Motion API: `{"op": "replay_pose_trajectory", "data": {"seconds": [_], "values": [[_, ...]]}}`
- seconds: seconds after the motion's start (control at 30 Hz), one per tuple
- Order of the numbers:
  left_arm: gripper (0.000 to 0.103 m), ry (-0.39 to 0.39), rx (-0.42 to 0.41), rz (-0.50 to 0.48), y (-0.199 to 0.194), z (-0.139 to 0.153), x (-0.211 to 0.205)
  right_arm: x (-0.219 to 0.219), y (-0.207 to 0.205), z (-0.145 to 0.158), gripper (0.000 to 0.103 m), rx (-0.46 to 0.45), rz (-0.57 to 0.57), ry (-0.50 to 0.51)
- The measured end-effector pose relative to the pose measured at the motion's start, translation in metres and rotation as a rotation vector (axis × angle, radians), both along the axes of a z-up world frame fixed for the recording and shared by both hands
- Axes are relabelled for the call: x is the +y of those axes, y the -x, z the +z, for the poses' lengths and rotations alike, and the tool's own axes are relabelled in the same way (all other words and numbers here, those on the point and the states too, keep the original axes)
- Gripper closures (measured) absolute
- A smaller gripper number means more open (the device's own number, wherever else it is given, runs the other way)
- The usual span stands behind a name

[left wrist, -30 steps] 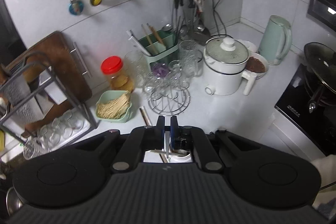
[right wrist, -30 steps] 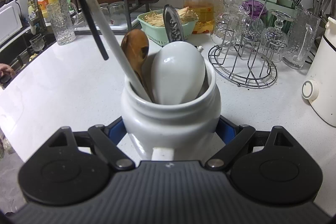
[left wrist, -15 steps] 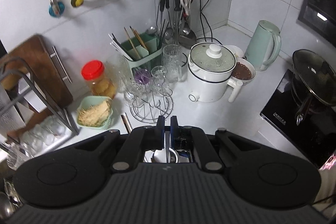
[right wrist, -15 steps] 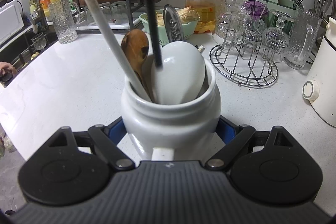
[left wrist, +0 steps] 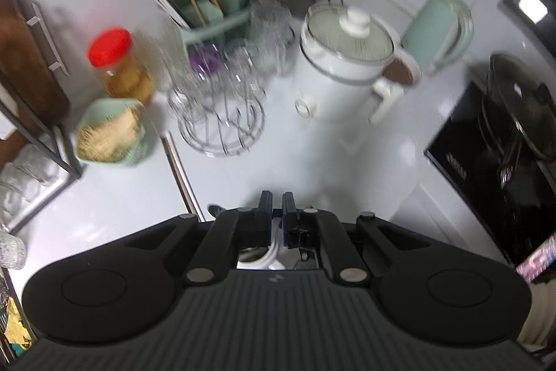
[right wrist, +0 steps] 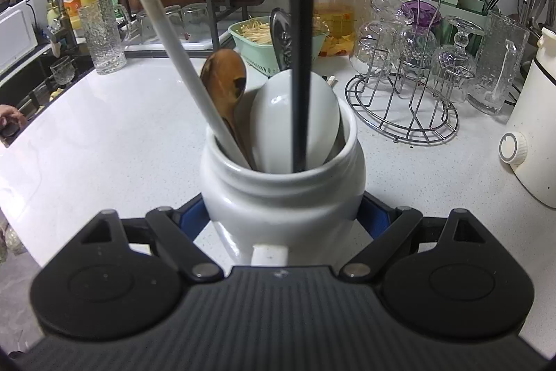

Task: Organize utensils
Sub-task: 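Lower the black chopstick into the jar and open the left tool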

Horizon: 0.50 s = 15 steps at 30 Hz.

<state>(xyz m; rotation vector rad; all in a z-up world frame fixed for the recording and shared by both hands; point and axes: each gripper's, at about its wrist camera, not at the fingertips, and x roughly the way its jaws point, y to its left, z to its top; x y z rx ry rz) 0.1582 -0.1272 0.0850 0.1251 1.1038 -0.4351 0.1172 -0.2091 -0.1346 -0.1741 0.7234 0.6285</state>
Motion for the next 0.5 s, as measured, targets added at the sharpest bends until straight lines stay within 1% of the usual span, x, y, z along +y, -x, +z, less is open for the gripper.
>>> {"op": "replay_pose_trajectory", "data": {"seconds": [0.07, 0.2, 0.3, 0.5], "values": [[0.097, -0.024, 0.041, -0.016, -0.007, -0.011, -0.004, 0.001, 0.000, 0.000, 0.012, 0.000, -0.006, 0.001], [0.096, -0.043, 0.104, -0.023, -0.017, -0.029, -0.007, 0.001, 0.002, 0.000, 0.012, 0.001, -0.012, 0.003], [0.097, -0.027, 0.116, -0.012, -0.021, -0.034, -0.006, 0.001, 0.002, 0.001, 0.012, 0.000, -0.014, 0.003], [0.096, -0.037, 0.091, -0.041, -0.020, -0.031, -0.011, 0.002, 0.002, 0.000, 0.012, 0.000, -0.025, 0.003]]}}
